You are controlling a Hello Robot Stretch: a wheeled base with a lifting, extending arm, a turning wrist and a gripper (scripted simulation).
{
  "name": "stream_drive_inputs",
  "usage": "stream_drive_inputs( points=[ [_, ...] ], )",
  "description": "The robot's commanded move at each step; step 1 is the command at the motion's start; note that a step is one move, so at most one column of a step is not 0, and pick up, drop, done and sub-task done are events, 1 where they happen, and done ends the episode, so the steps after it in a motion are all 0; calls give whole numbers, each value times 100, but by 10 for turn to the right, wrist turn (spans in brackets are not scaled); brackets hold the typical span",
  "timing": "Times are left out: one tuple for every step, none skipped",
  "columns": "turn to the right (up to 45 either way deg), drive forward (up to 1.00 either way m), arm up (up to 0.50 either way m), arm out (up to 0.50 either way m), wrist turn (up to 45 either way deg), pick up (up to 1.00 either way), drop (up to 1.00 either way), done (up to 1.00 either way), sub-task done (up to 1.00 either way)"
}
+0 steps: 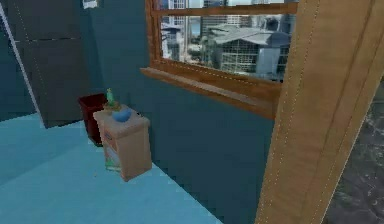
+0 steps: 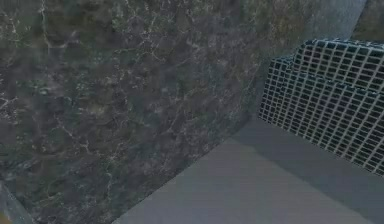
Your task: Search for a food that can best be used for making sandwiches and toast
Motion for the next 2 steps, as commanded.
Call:
stream_drive_inputs(
  points=[
    [-450,0,0,0,0,0,0,0,0],
    [-180,0,0,0,0,0,0,0,0]
  ],
)
